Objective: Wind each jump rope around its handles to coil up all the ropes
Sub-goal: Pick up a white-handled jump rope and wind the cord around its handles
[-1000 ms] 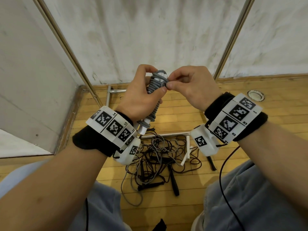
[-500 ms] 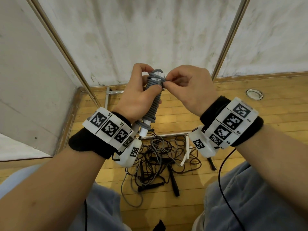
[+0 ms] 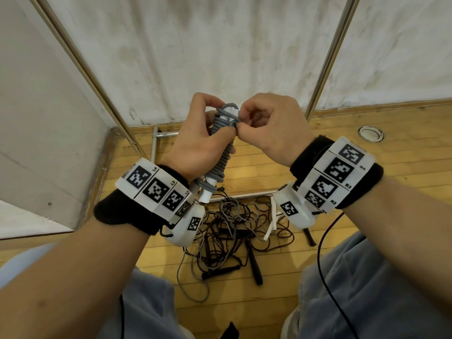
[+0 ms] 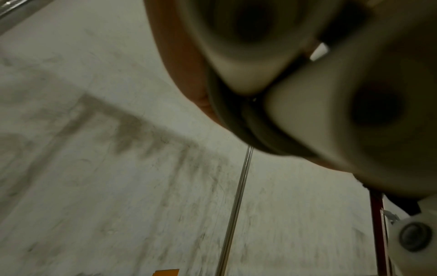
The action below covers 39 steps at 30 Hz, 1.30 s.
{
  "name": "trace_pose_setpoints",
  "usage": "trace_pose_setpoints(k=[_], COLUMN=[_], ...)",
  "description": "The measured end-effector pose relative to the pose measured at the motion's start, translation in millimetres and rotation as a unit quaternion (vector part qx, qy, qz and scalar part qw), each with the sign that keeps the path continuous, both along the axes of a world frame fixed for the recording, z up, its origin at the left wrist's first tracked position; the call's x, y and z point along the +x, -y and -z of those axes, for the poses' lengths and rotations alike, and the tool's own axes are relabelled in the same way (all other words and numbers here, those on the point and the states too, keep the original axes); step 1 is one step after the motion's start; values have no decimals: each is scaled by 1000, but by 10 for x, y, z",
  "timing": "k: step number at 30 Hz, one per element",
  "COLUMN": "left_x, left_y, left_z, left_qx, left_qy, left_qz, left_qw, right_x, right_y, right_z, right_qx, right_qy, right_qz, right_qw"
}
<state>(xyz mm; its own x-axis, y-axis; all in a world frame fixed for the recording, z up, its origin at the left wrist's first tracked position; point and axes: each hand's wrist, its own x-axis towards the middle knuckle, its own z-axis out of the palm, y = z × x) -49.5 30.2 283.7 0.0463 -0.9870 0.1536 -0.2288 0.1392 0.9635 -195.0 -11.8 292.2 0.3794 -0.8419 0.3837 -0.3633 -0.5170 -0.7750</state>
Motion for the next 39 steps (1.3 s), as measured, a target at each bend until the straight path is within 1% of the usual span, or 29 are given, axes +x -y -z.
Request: trace_pose_setpoints(k=[5, 7, 11, 14, 16, 18, 20, 26, 32, 37, 39], left_x=[36, 43, 21, 20, 34, 43, 38, 59, 56, 44, 27], left_y=[39, 40, 7, -2, 0, -11, -27, -22, 3, 13, 4], left_z=[38, 50, 14, -10, -29, -49, -59, -38, 15, 27, 29], left_qx=[15, 13, -25, -37, -33, -20, -8, -19, -11, -13, -14], left_qy=[39, 43, 41, 44, 39, 32, 35, 41, 47, 29, 5], left_qz=[34, 26, 15, 8, 12, 19, 20, 30, 34, 40, 51], left_qw=[999, 999, 999, 998, 999, 999, 999, 999, 998, 999, 999], right_x=[3, 6, 40, 67, 73, 73, 67, 22, -8, -13, -24], right_y=[37, 49, 53, 46, 44, 42, 45, 64, 76, 29, 6], right_z=[47, 69, 79, 97, 112, 112, 100, 32, 25, 17, 3], right_qx=[-23, -43, -112, -145, -134, -91, -68, -81, -112, -136, -148], right_qy=[-15, -22, -17, -23, -29, -33, -47, -65, -120, -132, -129], right_qz=[27, 32, 37, 36, 15, -16, -32, -32, -40, -34, -27], right_qw=[999, 998, 993, 988, 990, 995, 996, 994, 986, 981, 980])
